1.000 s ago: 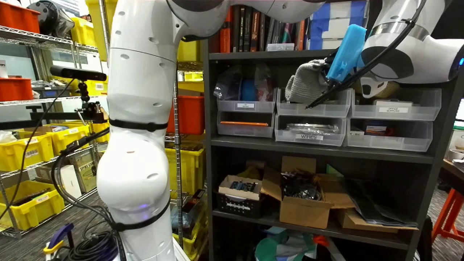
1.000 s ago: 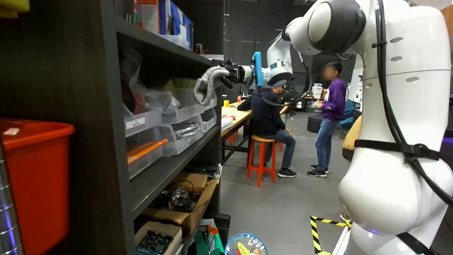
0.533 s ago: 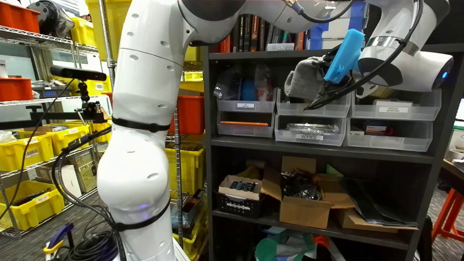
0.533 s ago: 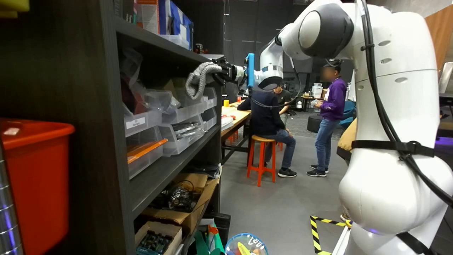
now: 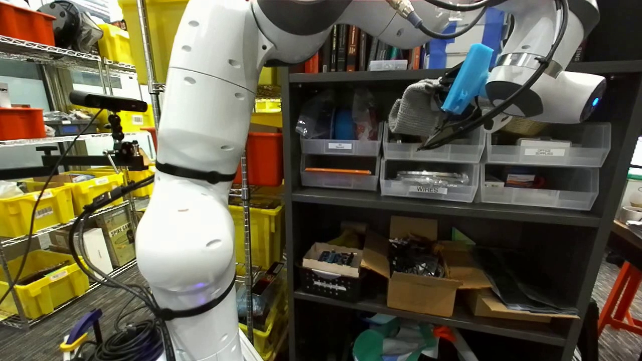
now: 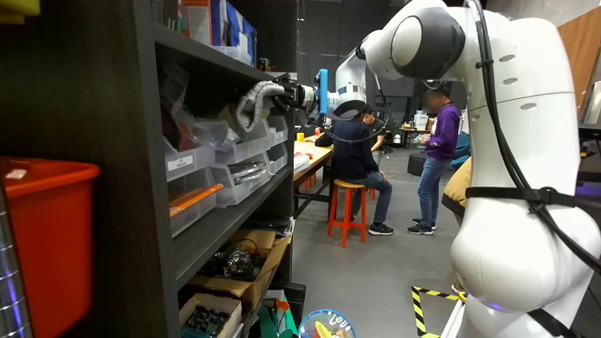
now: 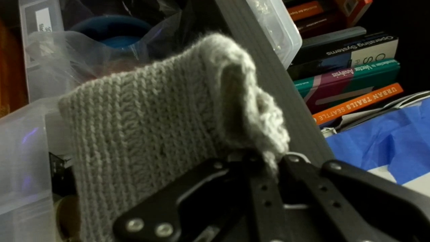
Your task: Put the grey towel in the middle top transparent tray
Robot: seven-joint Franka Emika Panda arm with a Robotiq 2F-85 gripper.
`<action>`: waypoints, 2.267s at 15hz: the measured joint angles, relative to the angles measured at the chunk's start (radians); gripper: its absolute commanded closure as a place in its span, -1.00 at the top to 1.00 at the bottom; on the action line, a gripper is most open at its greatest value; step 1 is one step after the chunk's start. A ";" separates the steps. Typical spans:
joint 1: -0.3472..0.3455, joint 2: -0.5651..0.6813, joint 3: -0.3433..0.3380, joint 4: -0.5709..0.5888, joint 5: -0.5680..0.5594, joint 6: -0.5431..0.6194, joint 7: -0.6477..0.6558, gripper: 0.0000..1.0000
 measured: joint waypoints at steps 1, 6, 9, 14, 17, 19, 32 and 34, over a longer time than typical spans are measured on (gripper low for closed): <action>0.001 0.008 0.003 0.004 0.003 0.005 0.001 -0.96; -0.003 0.048 0.005 0.011 0.021 0.028 0.007 -0.96; -0.003 0.056 0.005 0.011 0.021 0.060 0.011 -0.96; 0.002 0.057 0.008 0.021 0.021 0.109 0.036 -0.96; 0.014 0.057 0.020 0.039 0.021 0.142 0.060 -0.96; 0.030 0.057 0.030 0.047 0.021 0.168 0.073 -0.96; 0.052 0.074 0.049 0.062 0.018 0.203 0.103 0.52; 0.046 0.074 0.049 0.062 0.019 0.202 0.108 0.78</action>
